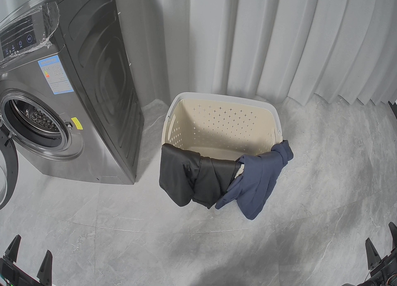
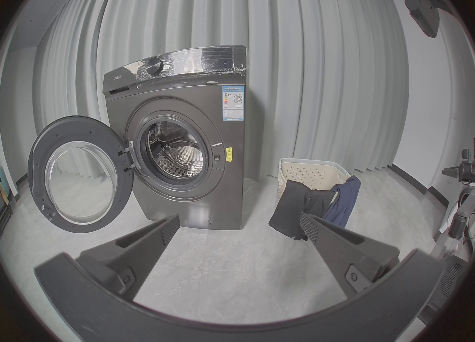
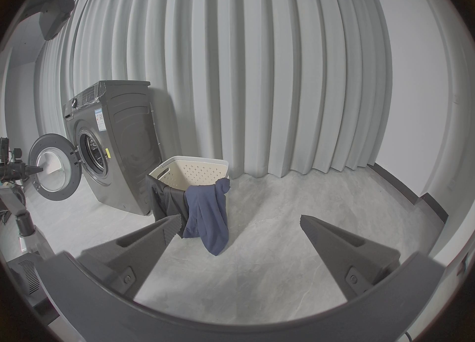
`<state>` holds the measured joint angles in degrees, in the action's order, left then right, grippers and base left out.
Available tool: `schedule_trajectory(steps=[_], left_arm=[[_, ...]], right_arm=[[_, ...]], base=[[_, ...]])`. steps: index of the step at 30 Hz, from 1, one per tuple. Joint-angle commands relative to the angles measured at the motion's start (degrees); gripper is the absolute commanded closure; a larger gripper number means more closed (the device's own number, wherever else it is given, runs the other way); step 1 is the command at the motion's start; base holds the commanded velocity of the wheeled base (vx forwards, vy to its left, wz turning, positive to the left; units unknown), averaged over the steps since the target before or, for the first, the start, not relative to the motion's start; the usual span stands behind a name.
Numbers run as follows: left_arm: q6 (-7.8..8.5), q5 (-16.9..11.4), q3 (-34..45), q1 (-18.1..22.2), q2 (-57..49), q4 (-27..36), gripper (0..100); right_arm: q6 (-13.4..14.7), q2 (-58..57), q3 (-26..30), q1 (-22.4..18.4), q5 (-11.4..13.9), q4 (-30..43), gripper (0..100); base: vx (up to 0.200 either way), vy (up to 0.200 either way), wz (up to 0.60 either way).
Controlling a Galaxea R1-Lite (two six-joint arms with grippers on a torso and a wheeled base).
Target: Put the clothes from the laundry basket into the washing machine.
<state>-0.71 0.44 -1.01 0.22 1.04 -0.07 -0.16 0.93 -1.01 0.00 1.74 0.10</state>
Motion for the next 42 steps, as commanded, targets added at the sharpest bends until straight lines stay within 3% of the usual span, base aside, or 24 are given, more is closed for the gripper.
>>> schedule_trajectory(steps=[1,11,20,30,33,36,38,42], left_arm=[[0.00,0.0,1.0,0.0,-0.8,0.0,0],[0.00,0.0,1.0,0.0,-0.8,0.0,0],[-0.26,0.1,1.0,0.0,-0.8,0.0,0],[-0.08,0.0,1.0,0.0,-0.8,0.0,0],[0.00,0.0,1.0,0.0,-0.8,0.0,0],[0.09,0.0,1.0,0.0,-0.8,0.0,0],[0.09,0.0,1.0,0.0,-0.8,0.0,0],[0.00,0.0,1.0,0.0,-0.8,0.0,0]], right_arm=[[0.0,-0.5,1.0,0.0,0.0,0.0,0],[0.0,-0.5,1.0,0.0,0.0,0.0,0],[0.0,-0.4,1.0,0.0,0.0,0.0,0],[0.2,-0.5,1.0,-0.1,-0.1,-0.4,0],[0.4,0.2,-5.6,0.0,0.5,-2.4,0],[3.7,8.0,-11.7,0.8,2.4,0.9,0],[5.4,16.1,-11.7,1.4,4.1,2.5,0],[5.8,27.9,-9.9,3.3,7.4,1.0,0]], base=[[0.000,0.000,0.00],[0.000,0.000,0.00],[0.200,0.000,0.00],[0.000,0.000,0.00],[0.000,0.000,0.00],[0.000,0.000,0.00],[0.000,0.000,0.00],[0.000,0.000,0.00]])
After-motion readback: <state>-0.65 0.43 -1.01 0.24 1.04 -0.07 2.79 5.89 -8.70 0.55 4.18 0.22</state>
